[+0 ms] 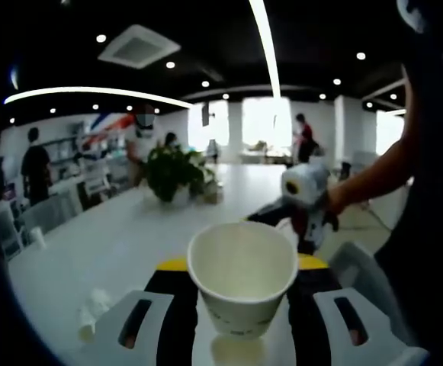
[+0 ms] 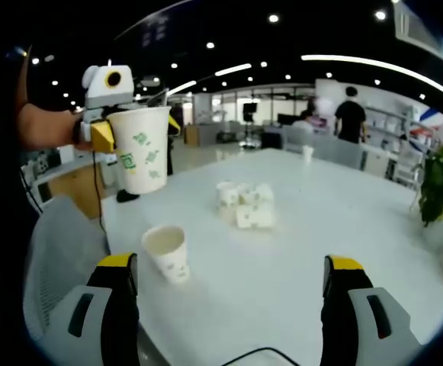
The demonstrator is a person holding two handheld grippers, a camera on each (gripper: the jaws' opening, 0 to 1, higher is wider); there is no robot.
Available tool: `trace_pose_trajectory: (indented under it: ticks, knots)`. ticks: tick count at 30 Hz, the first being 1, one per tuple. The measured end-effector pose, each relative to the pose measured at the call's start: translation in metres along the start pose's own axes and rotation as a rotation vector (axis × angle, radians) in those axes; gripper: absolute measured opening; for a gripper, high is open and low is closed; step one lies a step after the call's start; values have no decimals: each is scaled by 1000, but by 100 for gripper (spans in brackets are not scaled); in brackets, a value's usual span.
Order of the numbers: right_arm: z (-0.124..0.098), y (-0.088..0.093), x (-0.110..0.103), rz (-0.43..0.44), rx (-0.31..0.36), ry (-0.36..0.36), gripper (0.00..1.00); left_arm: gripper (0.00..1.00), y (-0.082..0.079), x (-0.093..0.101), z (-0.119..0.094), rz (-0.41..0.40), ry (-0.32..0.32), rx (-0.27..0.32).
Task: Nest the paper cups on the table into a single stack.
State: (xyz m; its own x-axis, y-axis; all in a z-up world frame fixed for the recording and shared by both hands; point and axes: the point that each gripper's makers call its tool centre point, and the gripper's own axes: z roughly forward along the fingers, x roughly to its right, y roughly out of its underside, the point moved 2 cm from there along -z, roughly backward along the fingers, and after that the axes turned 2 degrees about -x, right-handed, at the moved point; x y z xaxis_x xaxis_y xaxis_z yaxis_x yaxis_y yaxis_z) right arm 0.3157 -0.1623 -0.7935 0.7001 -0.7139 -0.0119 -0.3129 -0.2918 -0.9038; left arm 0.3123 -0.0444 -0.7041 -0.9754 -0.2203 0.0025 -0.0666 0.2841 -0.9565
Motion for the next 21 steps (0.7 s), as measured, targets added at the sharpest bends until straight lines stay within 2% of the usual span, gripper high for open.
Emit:
trace_pose_trajectory:
  ticks: [11, 21]
  knots:
    - [-2, 5, 0, 7, -3, 5, 100, 43, 14, 2, 2, -4, -4, -9]
    - [-4, 7, -3, 7, -5, 2, 100, 43, 20, 4, 3, -8, -13, -11]
